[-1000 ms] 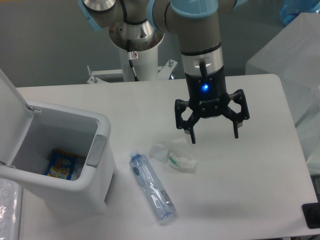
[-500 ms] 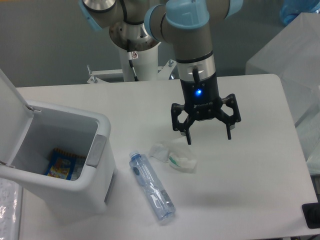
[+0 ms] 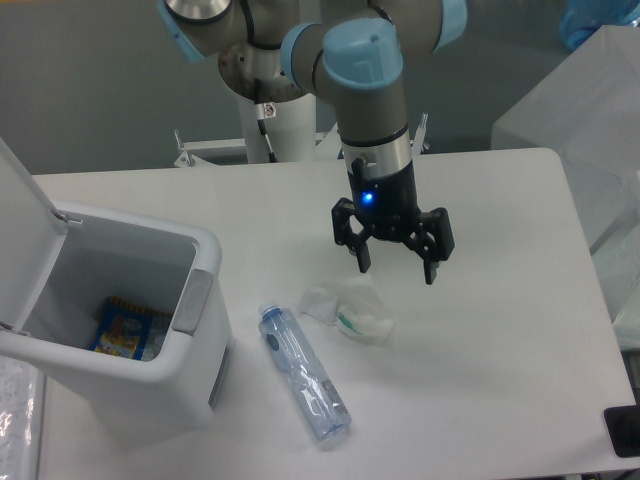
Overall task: Place the trash in the trash can
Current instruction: 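Move the open gripper toward the crumpled white tissue, then lower the gripper onto the white tissue and close on it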
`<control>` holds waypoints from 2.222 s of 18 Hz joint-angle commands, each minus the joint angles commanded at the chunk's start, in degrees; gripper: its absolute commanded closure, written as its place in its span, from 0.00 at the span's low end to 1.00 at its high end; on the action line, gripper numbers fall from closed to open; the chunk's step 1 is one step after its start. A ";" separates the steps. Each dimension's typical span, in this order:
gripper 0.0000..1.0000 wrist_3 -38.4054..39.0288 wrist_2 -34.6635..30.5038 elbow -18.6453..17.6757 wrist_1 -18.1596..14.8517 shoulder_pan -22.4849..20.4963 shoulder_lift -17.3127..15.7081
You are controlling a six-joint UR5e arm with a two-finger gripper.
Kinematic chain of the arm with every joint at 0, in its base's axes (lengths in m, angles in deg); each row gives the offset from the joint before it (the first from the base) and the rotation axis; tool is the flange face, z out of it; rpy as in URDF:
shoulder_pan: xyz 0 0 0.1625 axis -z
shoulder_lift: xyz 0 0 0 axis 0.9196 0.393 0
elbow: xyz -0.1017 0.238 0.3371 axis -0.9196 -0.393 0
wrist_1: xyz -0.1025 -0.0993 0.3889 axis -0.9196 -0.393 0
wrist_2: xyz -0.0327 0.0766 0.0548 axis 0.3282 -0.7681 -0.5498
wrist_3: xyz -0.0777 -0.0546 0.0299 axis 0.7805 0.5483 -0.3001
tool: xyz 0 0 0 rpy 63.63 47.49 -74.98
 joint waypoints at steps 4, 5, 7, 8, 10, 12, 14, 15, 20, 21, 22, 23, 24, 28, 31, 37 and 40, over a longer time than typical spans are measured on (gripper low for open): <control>0.00 -11.42 -2.72 -2.02 -0.09 -0.61 0.26; 0.00 -14.06 -2.90 -2.63 -0.09 -0.62 0.44; 0.00 -19.59 -2.90 -3.08 -0.96 -1.23 0.44; 0.00 -22.14 -2.99 -2.64 -2.88 -1.40 0.44; 0.00 -25.67 -4.91 -2.29 -5.79 -1.23 0.44; 0.00 -27.18 -7.90 -2.46 -5.89 -0.79 1.49; 0.00 -26.39 -9.66 -2.11 -5.71 0.43 3.77; 0.00 -26.39 -9.50 -2.37 -5.89 0.61 4.04; 0.00 -25.86 -9.32 -4.75 -5.36 2.19 5.27; 0.00 -24.99 -9.06 -4.75 -5.28 2.46 6.23; 0.00 -23.42 -8.97 -4.75 -5.19 2.98 6.76; 0.00 -21.66 -8.97 -4.66 -5.10 3.42 7.46; 0.00 -20.25 -8.97 -4.23 -5.10 3.78 8.17; 0.00 -18.84 -9.23 -3.78 -4.05 4.13 9.93; 0.00 -17.25 -9.32 -3.52 -3.08 4.66 11.07; 0.13 -16.64 -9.41 -2.38 -3.25 4.83 11.95; 0.38 -14.10 -9.49 -2.11 -3.25 4.92 12.30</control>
